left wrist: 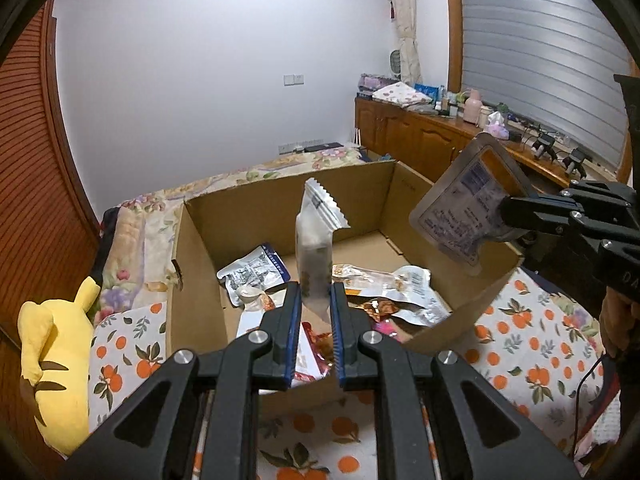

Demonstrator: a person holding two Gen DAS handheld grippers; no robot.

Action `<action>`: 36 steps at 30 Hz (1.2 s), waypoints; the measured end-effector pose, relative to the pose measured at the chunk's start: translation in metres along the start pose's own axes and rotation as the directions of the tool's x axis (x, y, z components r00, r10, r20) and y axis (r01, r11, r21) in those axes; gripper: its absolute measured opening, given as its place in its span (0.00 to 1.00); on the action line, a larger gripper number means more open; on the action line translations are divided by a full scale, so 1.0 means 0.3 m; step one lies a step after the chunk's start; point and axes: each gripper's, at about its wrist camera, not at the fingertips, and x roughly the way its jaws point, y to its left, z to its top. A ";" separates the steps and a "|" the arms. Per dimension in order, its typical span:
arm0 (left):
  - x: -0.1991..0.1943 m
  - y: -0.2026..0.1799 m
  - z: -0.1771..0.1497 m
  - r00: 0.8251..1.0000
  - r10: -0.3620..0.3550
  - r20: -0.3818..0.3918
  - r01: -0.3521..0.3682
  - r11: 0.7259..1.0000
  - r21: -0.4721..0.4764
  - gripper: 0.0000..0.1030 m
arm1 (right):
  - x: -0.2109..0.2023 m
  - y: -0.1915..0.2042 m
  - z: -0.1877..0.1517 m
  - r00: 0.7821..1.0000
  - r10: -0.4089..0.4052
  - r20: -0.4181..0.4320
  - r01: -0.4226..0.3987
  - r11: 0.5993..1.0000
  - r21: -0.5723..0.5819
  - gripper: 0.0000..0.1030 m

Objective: Organize snacks
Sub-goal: 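Carry both packets over the box and open both tools to drop them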

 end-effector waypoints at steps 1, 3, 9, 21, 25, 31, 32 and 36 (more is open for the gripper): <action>0.016 0.005 0.003 1.000 0.001 -0.005 -0.001 1.000 0.000 0.11 | 0.018 -0.008 -0.002 1.000 0.002 -0.008 -0.002 1.000 0.002 0.00; 0.046 0.016 0.008 1.000 0.003 -0.014 -0.003 1.000 -0.001 0.11 | 0.060 -0.021 -0.007 1.000 0.005 -0.024 -0.005 1.000 0.007 0.00; 0.113 0.036 0.011 0.999 0.006 -0.039 -0.007 1.000 -0.007 0.11 | 0.172 -0.043 -0.024 0.997 0.020 -0.072 -0.019 1.000 0.019 0.00; 0.142 0.079 0.001 0.999 0.012 -0.049 -0.014 0.999 -0.031 0.17 | 0.297 -0.016 -0.027 0.990 0.065 -0.129 -0.063 0.998 0.022 0.00; 0.141 0.088 -0.009 0.999 0.018 -0.049 -0.020 0.999 -0.038 0.18 | 0.324 -0.003 -0.032 0.986 0.075 -0.149 -0.071 0.997 0.027 0.00; 0.135 0.090 -0.015 0.999 0.024 -0.047 -0.026 0.999 -0.045 0.20 | 0.334 -0.003 -0.043 0.984 0.087 -0.158 -0.080 0.996 0.047 0.02; 0.133 0.090 -0.016 0.999 0.024 -0.046 -0.026 0.999 -0.046 0.20 | 0.335 -0.005 -0.044 0.984 0.087 -0.158 -0.080 0.995 0.051 0.02; 0.122 0.085 -0.026 0.999 0.031 -0.043 -0.032 0.998 -0.044 0.20 | 0.327 0.000 -0.048 0.985 0.074 -0.155 -0.066 0.996 0.056 0.02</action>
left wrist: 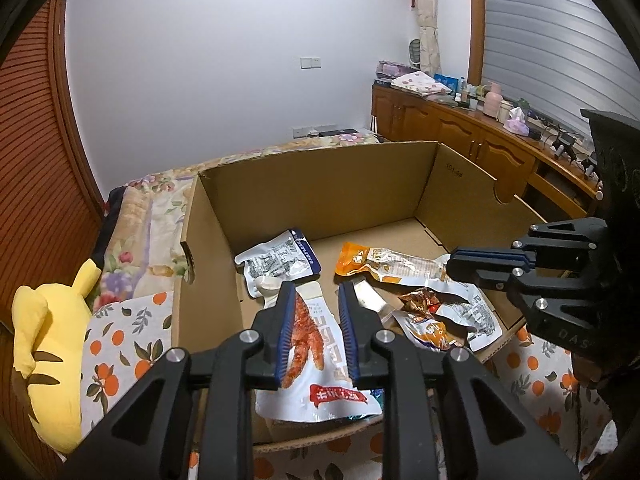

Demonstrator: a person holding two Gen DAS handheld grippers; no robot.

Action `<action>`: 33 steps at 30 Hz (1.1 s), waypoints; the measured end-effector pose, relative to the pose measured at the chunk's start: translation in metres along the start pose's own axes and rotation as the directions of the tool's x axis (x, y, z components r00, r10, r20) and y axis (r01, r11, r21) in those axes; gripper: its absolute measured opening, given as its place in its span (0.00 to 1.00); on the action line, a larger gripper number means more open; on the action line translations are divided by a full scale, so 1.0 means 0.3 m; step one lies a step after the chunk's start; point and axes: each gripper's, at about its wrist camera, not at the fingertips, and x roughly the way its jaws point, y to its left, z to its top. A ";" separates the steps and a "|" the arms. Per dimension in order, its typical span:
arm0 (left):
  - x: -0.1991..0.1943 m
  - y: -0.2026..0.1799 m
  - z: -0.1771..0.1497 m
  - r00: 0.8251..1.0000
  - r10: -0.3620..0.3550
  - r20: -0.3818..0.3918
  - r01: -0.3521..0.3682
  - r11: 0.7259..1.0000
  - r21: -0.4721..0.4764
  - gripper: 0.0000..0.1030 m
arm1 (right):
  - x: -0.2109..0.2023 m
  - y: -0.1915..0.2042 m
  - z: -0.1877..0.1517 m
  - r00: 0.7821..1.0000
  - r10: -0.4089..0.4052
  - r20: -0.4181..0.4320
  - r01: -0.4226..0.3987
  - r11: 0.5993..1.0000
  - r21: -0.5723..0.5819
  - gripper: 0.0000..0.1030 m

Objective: Organize snacks

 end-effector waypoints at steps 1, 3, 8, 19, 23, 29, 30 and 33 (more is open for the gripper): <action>-0.003 0.000 -0.003 1.000 0.000 0.001 0.000 1.000 0.000 0.21 | -0.006 0.000 -0.002 1.000 -0.002 0.003 0.002 1.000 0.003 0.02; -0.011 0.000 -0.006 1.000 -0.001 0.003 0.001 1.000 -0.002 0.21 | -0.019 0.000 -0.005 1.000 -0.008 0.011 0.008 1.000 0.012 0.03; -0.045 -0.007 -0.018 1.000 0.005 0.014 -0.005 1.000 -0.002 0.22 | -0.061 0.004 -0.010 0.999 -0.020 0.038 0.019 0.999 0.033 0.04; -0.171 -0.050 -0.043 0.998 0.025 0.058 -0.025 1.000 0.001 0.39 | -0.190 0.036 -0.044 0.992 -0.077 0.100 0.070 0.995 0.074 0.13; -0.219 -0.063 -0.059 0.996 0.039 0.074 -0.039 0.999 0.001 0.43 | -0.242 0.057 -0.054 0.984 -0.118 0.130 0.108 0.991 0.084 0.29; -0.277 -0.080 -0.080 0.995 0.054 0.087 -0.054 0.999 -0.011 0.52 | -0.314 0.085 -0.072 0.970 -0.174 0.171 0.157 0.981 0.112 0.47; -0.289 -0.084 -0.084 0.994 0.058 0.092 -0.057 0.998 -0.011 0.57 | -0.324 0.089 -0.073 0.967 -0.183 0.177 0.165 0.980 0.116 0.50; -0.325 -0.091 -0.094 0.991 0.067 0.118 -0.065 0.998 -0.020 0.69 | -0.357 0.098 -0.080 0.960 -0.204 0.192 0.181 0.975 0.131 0.58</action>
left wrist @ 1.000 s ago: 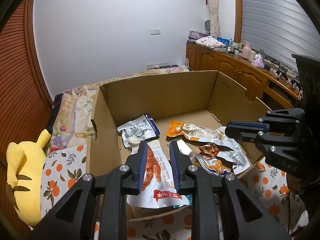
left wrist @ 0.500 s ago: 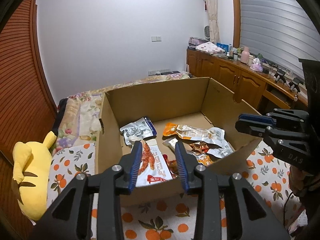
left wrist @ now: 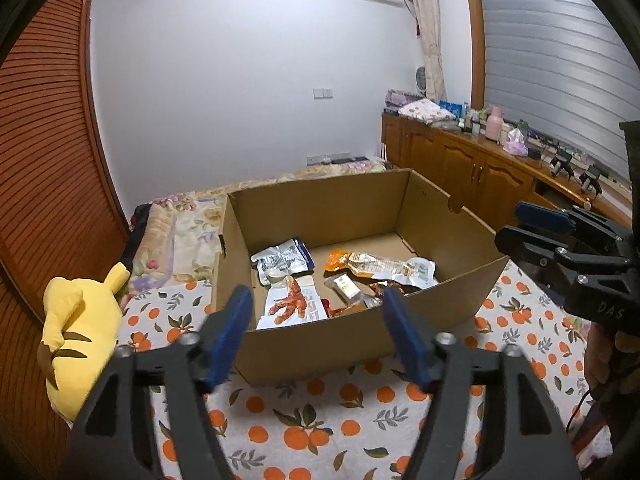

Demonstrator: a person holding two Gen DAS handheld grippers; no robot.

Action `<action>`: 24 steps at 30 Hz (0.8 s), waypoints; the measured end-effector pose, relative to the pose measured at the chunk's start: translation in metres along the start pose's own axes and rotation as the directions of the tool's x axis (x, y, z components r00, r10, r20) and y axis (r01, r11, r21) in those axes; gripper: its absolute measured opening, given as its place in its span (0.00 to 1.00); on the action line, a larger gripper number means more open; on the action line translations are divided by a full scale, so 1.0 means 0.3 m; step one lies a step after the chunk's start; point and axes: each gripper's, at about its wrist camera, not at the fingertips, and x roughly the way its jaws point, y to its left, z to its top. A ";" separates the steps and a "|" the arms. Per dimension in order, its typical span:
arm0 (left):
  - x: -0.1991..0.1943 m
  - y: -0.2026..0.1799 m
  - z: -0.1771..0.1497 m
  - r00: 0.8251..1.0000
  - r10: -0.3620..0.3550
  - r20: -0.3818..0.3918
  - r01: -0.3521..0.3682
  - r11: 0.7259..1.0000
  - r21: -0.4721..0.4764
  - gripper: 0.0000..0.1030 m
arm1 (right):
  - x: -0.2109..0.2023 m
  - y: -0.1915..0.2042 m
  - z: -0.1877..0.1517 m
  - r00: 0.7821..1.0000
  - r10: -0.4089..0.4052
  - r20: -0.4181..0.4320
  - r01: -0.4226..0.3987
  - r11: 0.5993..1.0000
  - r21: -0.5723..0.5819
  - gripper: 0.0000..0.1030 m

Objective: Organize snacks

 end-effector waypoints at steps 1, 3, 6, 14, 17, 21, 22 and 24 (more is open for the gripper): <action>-0.015 -0.001 -0.001 1.000 0.007 0.010 -0.007 1.000 -0.002 0.71 | -0.008 0.001 0.000 1.000 -0.007 0.004 0.007 1.000 0.004 0.60; -0.036 -0.004 -0.003 1.000 0.016 0.019 -0.016 1.000 -0.007 0.74 | -0.026 0.002 0.000 1.000 -0.016 0.011 0.016 1.000 0.006 0.66; -0.054 -0.011 -0.008 1.000 0.021 0.012 -0.021 1.000 -0.007 0.76 | -0.052 0.006 -0.002 0.999 -0.028 0.022 0.028 1.000 0.015 0.74; -0.113 -0.022 -0.024 0.998 0.046 0.052 -0.045 0.999 -0.023 0.96 | -0.099 0.016 -0.008 0.997 -0.060 0.043 0.059 0.998 0.031 0.89; -0.136 -0.021 -0.027 0.996 0.052 0.071 -0.050 0.998 -0.033 0.96 | -0.121 0.017 -0.007 0.996 -0.070 0.056 0.068 0.997 0.039 0.90; -0.165 -0.022 -0.036 0.995 0.050 0.088 -0.045 0.998 -0.052 0.96 | -0.143 0.024 -0.003 0.995 -0.077 0.070 0.074 0.996 0.041 0.92; -0.172 -0.021 -0.038 0.995 0.049 0.091 -0.044 0.997 -0.056 0.96 | -0.146 0.027 -0.003 0.994 -0.078 0.071 0.076 0.996 0.041 0.92; -0.188 -0.018 -0.044 0.993 0.056 0.102 -0.050 0.997 -0.063 0.96 | -0.156 0.032 -0.003 0.994 -0.081 0.076 0.078 0.996 0.044 0.93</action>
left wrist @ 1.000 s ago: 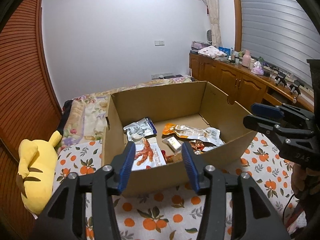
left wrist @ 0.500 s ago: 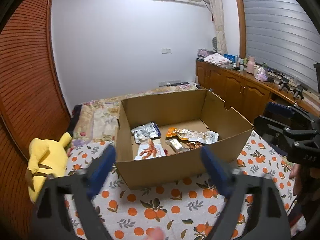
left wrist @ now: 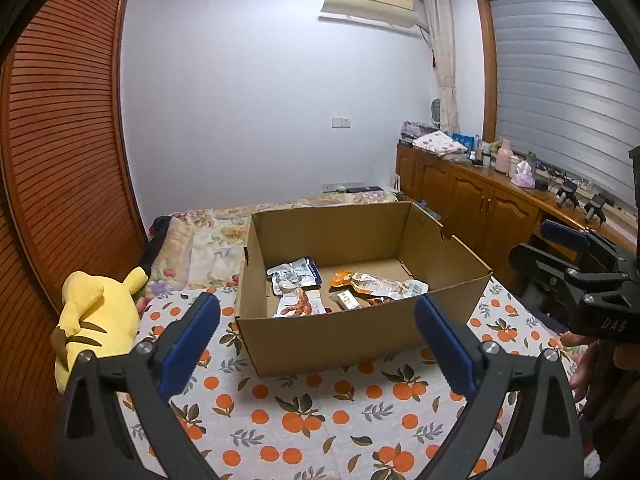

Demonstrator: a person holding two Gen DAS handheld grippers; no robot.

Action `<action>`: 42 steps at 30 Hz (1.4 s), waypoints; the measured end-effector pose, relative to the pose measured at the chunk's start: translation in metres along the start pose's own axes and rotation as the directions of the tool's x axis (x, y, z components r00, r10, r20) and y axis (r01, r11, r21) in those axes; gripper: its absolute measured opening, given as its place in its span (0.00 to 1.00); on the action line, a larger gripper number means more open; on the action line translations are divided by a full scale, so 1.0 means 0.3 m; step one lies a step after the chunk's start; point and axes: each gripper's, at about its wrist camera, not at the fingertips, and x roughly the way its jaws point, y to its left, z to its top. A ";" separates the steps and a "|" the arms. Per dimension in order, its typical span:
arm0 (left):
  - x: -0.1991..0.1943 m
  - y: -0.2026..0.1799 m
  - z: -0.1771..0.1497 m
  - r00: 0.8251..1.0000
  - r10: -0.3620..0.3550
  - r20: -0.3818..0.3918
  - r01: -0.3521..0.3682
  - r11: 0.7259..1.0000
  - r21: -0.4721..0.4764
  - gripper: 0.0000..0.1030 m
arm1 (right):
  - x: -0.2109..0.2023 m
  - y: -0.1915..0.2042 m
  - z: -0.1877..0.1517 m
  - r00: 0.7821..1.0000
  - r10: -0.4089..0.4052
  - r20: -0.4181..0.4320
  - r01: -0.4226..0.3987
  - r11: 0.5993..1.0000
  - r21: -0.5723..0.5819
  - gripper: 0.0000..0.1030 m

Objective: Organize snacks

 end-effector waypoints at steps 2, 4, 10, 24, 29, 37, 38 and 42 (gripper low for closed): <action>-0.015 0.000 -0.007 1.000 0.004 0.006 -0.004 1.000 -0.002 0.96 | -0.012 0.005 0.000 1.000 -0.002 0.007 0.002 1.000 0.005 0.94; -0.032 -0.002 -0.015 1.000 0.006 0.009 -0.006 1.000 -0.005 0.96 | -0.025 0.010 -0.002 1.000 -0.008 0.012 0.008 1.000 0.005 0.95; -0.067 -0.009 -0.047 1.000 0.020 0.012 -0.020 1.000 -0.009 0.96 | -0.060 0.023 -0.020 0.999 -0.036 0.027 0.035 0.999 0.015 0.96; -0.086 -0.016 -0.105 0.999 0.041 0.015 -0.041 0.999 -0.025 0.96 | -0.136 0.051 -0.080 0.995 -0.088 0.048 0.087 0.996 0.026 0.96; -0.091 -0.013 -0.114 0.999 0.046 0.015 -0.045 0.999 -0.028 0.96 | -0.141 0.047 -0.087 0.994 -0.098 0.044 0.096 0.995 0.033 0.96; -0.091 -0.004 -0.151 0.999 0.054 -0.001 -0.054 0.998 -0.033 0.96 | -0.153 0.035 -0.116 0.992 -0.115 0.043 0.113 0.993 0.040 0.96; -0.089 -0.002 -0.154 0.999 0.053 -0.004 -0.053 0.998 -0.035 0.96 | -0.152 0.034 -0.122 0.993 -0.114 0.041 0.112 0.993 0.043 0.96; -0.083 0.001 -0.161 0.998 0.059 -0.011 -0.059 0.998 -0.033 0.96 | -0.146 0.031 -0.131 0.993 -0.115 0.033 0.114 0.992 0.047 0.96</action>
